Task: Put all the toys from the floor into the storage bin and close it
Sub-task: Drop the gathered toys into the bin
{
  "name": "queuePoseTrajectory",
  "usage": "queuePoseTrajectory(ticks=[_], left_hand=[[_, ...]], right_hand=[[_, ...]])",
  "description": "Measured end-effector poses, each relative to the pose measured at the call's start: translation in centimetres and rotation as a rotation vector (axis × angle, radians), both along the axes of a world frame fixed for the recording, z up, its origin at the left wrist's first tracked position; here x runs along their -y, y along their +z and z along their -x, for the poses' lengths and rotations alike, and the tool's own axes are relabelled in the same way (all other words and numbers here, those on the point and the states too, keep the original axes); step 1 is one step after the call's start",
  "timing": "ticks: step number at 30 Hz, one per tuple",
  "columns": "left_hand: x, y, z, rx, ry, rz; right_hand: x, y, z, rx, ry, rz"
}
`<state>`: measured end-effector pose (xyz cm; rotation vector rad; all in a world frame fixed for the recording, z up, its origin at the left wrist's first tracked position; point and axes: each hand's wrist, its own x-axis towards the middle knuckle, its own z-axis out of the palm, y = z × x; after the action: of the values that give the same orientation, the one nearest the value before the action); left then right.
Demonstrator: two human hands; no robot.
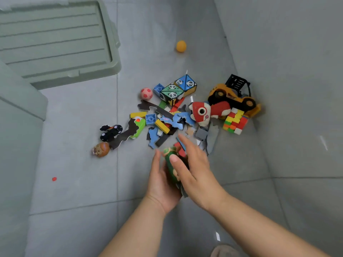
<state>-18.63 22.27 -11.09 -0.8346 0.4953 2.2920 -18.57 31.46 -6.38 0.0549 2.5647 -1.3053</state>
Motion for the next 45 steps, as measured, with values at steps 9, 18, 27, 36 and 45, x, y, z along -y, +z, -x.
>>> queuePoseTrajectory(ticks=[9,18,27,36,45], left_hand=[[2.9,-0.5,0.0,-0.067,0.066,0.014],[4.6,-1.4,0.6,-0.009,0.186,0.062],[3.1,-1.2,0.9,0.002,0.15,0.155],[4.5,10.3,4.3,-0.226,0.36,0.423],[29.8,26.4,-4.1,-0.454,0.73,0.969]], right_hand=[[-7.2,-4.7,1.2,0.175,-0.332,-0.312],[-6.8,-7.7,6.7,-0.136,-0.059,-0.727],[-1.6,-4.2,2.3,-0.207,-0.126,0.008],[7.5,4.6,2.2,-0.288,0.134,0.516],[29.0,19.6,0.2,-0.444,0.865,0.727]])
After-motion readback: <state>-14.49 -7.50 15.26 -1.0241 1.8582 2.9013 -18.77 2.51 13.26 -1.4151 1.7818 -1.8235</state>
